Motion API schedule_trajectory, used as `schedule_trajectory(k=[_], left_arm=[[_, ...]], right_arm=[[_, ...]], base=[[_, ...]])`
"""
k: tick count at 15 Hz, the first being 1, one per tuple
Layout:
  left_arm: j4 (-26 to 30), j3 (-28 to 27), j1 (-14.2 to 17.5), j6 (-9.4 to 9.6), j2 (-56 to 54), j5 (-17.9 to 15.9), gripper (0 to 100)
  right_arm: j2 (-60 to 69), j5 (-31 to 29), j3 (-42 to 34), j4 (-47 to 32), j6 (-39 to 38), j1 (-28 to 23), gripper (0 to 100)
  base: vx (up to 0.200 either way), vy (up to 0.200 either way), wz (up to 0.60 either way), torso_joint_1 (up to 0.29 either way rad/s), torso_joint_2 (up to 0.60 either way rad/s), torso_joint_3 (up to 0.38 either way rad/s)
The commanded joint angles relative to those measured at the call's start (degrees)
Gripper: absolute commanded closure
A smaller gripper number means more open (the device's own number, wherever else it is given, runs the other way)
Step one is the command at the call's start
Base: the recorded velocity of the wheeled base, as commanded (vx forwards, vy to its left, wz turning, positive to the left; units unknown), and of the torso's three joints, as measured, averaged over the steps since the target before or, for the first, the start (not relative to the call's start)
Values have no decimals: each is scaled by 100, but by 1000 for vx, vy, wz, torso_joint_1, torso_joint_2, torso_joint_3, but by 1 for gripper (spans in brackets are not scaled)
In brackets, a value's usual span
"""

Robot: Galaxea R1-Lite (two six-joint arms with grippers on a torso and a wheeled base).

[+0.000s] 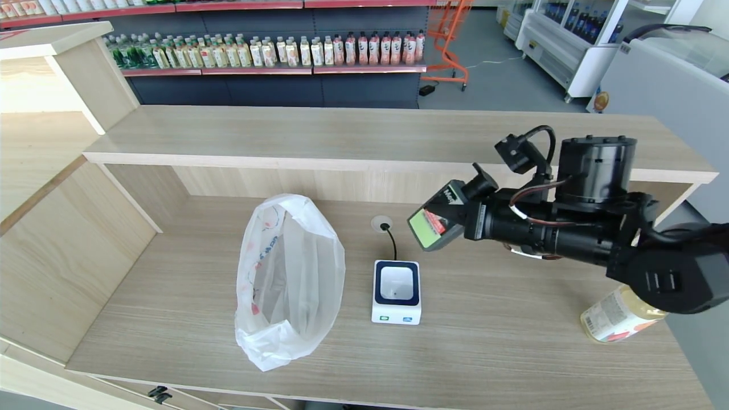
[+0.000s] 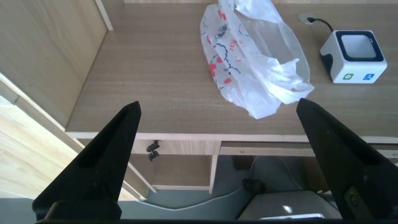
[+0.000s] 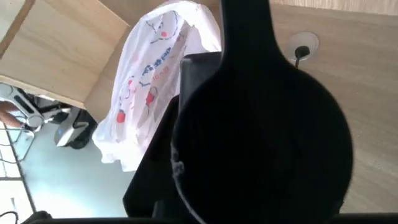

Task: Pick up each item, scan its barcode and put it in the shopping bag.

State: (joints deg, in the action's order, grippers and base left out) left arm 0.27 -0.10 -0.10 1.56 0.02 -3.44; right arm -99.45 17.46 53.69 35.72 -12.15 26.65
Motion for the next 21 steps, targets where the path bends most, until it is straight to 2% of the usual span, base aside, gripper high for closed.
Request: schedule_trajectory(k=[1,3,5,8,11,15,21], left_arm=[[0,1,1,2,-2,1,0],[0,1,1,-7,-2,1,0],[0,1,1,-7,-2,1,0],[0,1,1,2,-2,1,0],[0,1,1,2,-2,1,0],[0,1,1,11,-2,1,0],[0,1,1,2,-2,1,0]], right_arm=[[1613,12,-1124,-47,873,-169,100],[2114,12,-1704,-65,890,-160,100],[2413,-5,-1941,-100,881,-178,100],[2580,12,-1923,-346,653,-353,100],[2580,12,-1897,-355,503,-371,100],[2510,21,-1879,-355,222,-362,100],[2176,30,-1704,-364,-542,-362,100]], base=[[0,0,0,0,0,0],[0,0,0,0,0,0],[0,0,0,0,0,0],[0,0,0,0,0,0],[-200,200,0,7,7,-1],[0,0,0,0,0,0],[0,200,0,13,9,-1]])
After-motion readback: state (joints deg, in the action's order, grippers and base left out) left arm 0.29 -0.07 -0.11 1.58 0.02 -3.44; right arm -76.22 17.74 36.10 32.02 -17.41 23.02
